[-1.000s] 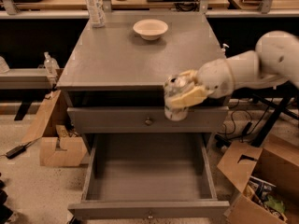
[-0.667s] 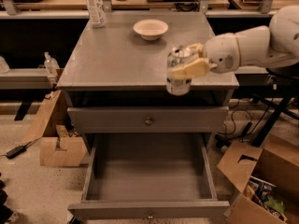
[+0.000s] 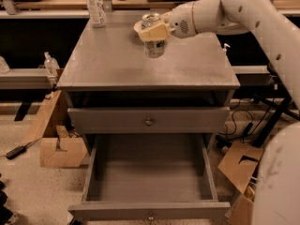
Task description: Pick 7up can from middle drawer and place on counter
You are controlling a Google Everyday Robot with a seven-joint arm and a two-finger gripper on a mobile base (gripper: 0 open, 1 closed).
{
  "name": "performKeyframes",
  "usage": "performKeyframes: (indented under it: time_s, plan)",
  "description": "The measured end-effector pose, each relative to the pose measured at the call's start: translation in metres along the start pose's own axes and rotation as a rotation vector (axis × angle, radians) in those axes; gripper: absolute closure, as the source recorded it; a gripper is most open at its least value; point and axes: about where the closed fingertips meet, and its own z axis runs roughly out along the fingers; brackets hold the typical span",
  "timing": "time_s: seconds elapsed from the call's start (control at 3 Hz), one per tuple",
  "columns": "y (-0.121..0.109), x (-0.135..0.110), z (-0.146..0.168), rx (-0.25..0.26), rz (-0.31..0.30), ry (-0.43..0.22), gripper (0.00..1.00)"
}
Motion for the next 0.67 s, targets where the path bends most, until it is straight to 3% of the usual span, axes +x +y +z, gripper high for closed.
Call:
performKeyframes:
  time_s: [0.33,0.67]
  plan:
    - [-0.024,0.005,0.032,0.031,-0.013,0.017,1.00]
    - [-0.054,0.049,0.023,0.093,0.007,0.038,1.00]
